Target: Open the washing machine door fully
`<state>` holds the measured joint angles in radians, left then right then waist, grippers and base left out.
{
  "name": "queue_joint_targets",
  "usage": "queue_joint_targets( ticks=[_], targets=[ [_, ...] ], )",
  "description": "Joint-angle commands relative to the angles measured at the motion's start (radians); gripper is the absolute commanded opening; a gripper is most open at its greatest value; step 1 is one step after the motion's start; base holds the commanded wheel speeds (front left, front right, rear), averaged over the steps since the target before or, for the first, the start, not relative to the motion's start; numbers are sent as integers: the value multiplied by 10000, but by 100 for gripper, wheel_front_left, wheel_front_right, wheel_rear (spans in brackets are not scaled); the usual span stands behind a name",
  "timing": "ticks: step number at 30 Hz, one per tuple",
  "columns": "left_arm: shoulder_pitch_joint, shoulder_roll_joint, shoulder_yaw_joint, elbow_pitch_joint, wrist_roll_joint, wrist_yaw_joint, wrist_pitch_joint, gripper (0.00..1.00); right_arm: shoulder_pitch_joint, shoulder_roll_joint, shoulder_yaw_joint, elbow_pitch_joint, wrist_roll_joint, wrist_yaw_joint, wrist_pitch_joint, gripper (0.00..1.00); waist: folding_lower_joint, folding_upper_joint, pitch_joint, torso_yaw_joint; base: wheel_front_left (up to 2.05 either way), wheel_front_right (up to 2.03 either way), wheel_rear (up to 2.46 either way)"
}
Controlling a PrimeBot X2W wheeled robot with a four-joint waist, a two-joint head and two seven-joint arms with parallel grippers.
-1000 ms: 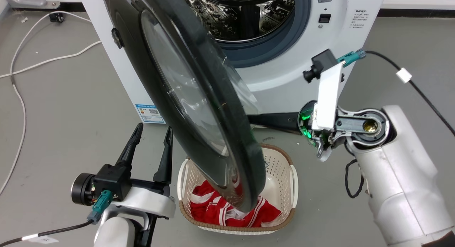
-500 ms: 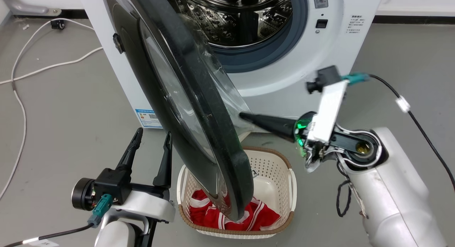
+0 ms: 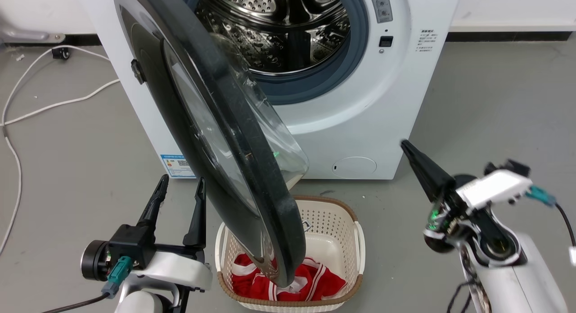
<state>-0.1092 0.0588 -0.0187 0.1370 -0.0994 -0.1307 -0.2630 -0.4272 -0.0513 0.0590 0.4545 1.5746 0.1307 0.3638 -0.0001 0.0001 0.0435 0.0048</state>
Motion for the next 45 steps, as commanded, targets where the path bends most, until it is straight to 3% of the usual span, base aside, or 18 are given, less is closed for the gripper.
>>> queue_joint_targets(
  ticks=[1,2,3,4,10,14,18,20,21,27,33,37,45],
  targets=[
    [103,-2,71,12,69,11,-26,100,485,22,-198,-226,26,0,-402,26,1,-1,-67,-39,0,0,0],
    [139,-6,89,12,67,10,-26,100,693,22,-288,-367,-50,0,-652,47,1,-1,-75,-50,0,0,0],
    [163,-6,109,2,63,10,-26,100,895,20,-392,-505,-110,0,-962,82,1,-1,-76,-65,0,0,0],
    [188,-8,130,-5,63,10,-26,100,1108,17,-471,-627,-175,0,-1269,100,1,-1,-91,-77,0,0,0],
    [217,-25,212,2,71,9,-26,100,2088,16,-648,-1332,-1337,0,-3328,100,1,-1,-80,-100,0,0,0],
    [183,-33,307,22,83,8,-26,100,2499,-114,-703,-1618,-2841,0,-4602,100,1,-1,-75,-130,0,0,0],
    [114,-40,377,20,88,8,-26,100,2810,-378,-834,-2005,-5171,0,-5772,100,1,-1,-74,-135,0,0,0],
    [100,-41,415,-11,84,8,-26,100,2928,-388,-1023,-2333,-6542,0,-6032,100,1,-1,-63,-150,0,0,0],
    [100,-41,415,-11,84,8,-26,100,2928,-388,-1023,-2333,-6542,0,-6032,100,1,-1,-63,-150,0,0,0],
    [132,-48,498,-63,133,7,-25,100,3149,-182,-1719,-3814,-11032,-1,-6241,100,1,-1,-37,-189,0,0,0],
    [82,-58,502,-66,148,7,-25,100,3465,-16,-1557,-5287,-14368,-1,-5944,100,1,-1,-41,-142,0,0,0],
    [71,-62,487,-58,159,6,-25,100,3810,23,-1094,-5790,-15385,-1,-5589,100,1,-1,-71,-88,0,0,0],
    [66,-71,433,-35,170,6,-25,100,4311,19,-1005,-5014,-15408,-3,-5510,100,1,-1,-114,26,0,0,0]
  ],
)
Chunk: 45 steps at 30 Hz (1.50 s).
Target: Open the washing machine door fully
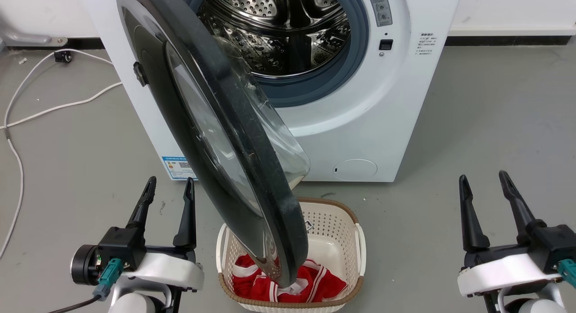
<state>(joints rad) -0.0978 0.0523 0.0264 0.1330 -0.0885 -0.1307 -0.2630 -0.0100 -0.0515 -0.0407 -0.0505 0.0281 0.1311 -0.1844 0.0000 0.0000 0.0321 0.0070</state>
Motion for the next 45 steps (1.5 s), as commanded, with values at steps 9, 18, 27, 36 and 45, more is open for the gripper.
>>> queue_joint_targets(
  ticks=[9,18,27,36,45],
  targets=[
    [32,-11,59,-85,111,5,-25,100,-55,23,-137,729,332,-7,-272,100,0,0,23,-36,0,0,0],
    [-19,-13,111,-23,130,4,-25,93,-227,24,-143,856,256,-7,-349,100,0,0,91,-51,0,0,0],
    [-80,33,71,-75,93,3,-25,0,-263,24,-138,911,412,-7,-385,100,0,0,109,-61,0,0,0],
    [-501,66,199,-1238,44,3,-25,0,-299,25,-171,971,540,-7,-393,100,0,0,136,-24,0,0,0],
    [-1258,82,229,-3757,244,2,-25,0,-306,23,-213,1010,607,-7,-392,100,0,0,133,8,0,0,0]
  ],
)
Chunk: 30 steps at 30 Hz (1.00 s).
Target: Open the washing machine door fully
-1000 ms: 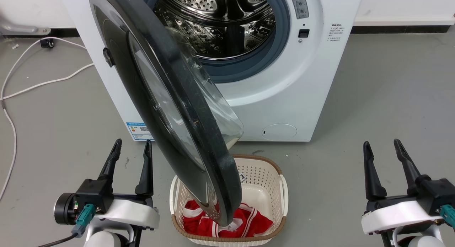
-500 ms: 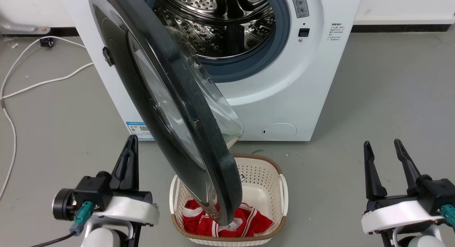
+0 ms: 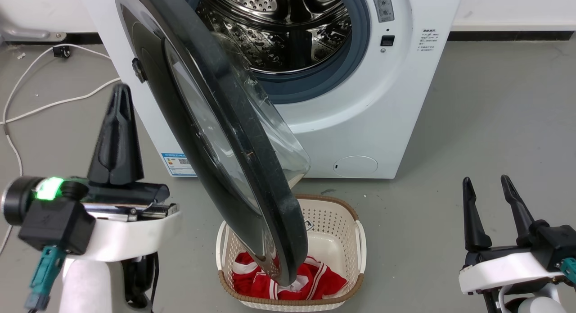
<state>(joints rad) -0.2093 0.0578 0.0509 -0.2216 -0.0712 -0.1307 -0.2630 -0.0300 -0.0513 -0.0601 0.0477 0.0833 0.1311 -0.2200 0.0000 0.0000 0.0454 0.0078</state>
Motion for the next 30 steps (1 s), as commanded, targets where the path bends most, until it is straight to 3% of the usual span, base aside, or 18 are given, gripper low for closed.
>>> queue_joint_targets(
  ticks=[1,8,13,24,30],
  targets=[
    [-219,18,-67,-492,80,2,-24,0,-99,21,-14,36,52,-7,-33,100,0,0,-1,-5,0,0,0],
    [-648,18,-755,-2120,170,3,-24,0,-92,22,-31,47,107,-7,-29,100,0,0,-17,-35,0,0,0],
    [-633,203,-1990,-2771,-81,3,-24,0,-55,22,-31,54,196,-7,-9,100,0,0,-47,-81,0,0,0],
    [460,886,-5069,-2068,-1296,3,676,0,85,22,-26,70,155,-7,93,100,0,0,-113,-100,0,0,0],
    [1358,1121,-5864,-1406,-1815,23,1639,0,194,22,-33,51,170,-7,175,100,0,0,-228,-29,0,0,0]
  ],
)
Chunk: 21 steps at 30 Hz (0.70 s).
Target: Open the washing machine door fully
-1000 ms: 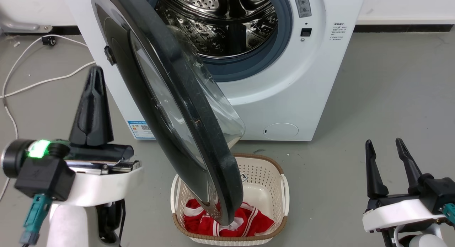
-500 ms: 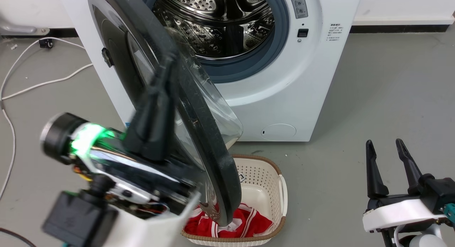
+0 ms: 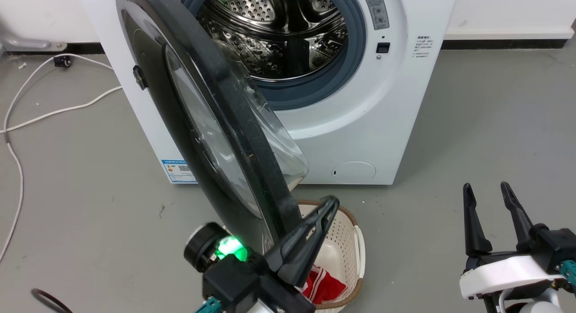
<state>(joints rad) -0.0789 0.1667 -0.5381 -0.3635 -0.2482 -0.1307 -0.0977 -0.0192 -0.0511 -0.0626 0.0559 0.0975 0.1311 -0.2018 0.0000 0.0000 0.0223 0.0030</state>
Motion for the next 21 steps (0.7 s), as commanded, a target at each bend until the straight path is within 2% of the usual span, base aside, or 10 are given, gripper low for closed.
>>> queue_joint_targets(
  ticks=[1,8,21],
  targets=[
    [174,52,-26,133,-104,39,151,0,117,18,-17,-30,49,-7,21,100,0,0,-18,45,0,0,0],
    [385,239,-195,1150,-184,137,815,0,207,19,44,-80,99,-7,150,100,0,0,-48,115,0,0,0],
    [-874,-643,102,3357,-180,673,-116,0,26,19,118,-49,168,-7,214,100,0,0,186,-123,0,0,0]
  ],
)
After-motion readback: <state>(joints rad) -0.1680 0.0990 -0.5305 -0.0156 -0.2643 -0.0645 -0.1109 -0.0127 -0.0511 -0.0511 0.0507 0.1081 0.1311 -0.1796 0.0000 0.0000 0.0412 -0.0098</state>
